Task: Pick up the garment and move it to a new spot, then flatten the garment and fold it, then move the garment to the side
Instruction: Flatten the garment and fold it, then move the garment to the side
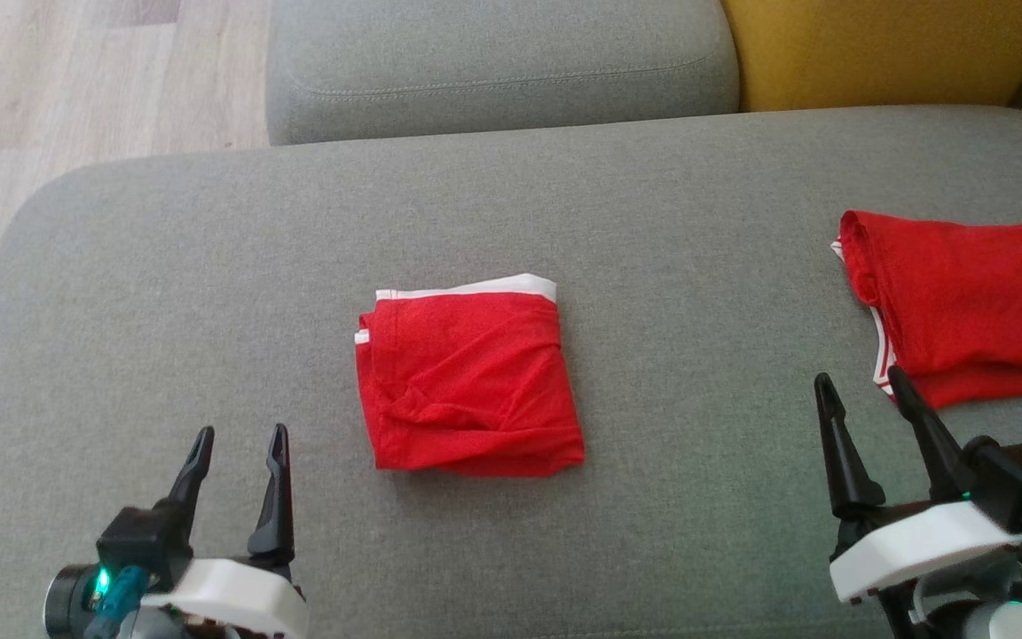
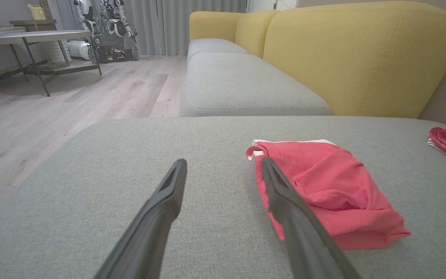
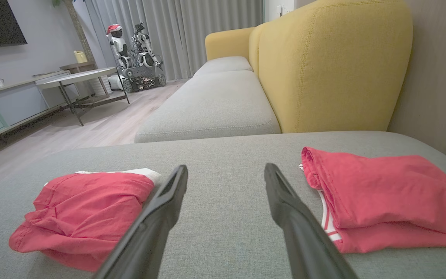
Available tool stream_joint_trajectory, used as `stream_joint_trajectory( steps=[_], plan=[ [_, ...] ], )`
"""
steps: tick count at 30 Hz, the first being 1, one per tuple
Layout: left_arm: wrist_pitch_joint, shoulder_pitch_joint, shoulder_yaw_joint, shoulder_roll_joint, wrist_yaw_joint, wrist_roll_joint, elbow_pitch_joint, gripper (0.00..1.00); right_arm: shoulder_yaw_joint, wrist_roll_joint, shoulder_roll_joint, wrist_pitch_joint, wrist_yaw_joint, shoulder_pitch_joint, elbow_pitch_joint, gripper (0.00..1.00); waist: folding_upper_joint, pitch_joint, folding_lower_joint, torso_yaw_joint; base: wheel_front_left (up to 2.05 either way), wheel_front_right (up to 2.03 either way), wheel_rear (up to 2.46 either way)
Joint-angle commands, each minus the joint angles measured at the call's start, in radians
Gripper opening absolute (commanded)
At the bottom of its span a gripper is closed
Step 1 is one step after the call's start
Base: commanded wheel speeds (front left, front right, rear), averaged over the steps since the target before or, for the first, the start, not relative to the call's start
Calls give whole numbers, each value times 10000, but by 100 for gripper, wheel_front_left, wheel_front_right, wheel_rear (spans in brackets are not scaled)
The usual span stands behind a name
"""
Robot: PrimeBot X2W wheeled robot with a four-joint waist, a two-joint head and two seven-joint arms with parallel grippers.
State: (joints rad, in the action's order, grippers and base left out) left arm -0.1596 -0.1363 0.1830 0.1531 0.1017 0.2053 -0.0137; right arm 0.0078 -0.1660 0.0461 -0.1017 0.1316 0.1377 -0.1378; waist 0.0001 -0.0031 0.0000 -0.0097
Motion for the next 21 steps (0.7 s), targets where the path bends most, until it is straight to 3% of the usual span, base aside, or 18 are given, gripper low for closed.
stream_joint_trajectory(
  steps=[1,21],
  plan=[
    [18,351,-296,163,86,66,400,100,225,23,49,-5,-9,-162,-424,100,-1,-5,0,0,0,0,0],
    [63,472,-134,201,270,71,482,100,135,-69,42,-65,-9,-115,-417,100,-1,35,0,112,0,0,0]
  ],
)
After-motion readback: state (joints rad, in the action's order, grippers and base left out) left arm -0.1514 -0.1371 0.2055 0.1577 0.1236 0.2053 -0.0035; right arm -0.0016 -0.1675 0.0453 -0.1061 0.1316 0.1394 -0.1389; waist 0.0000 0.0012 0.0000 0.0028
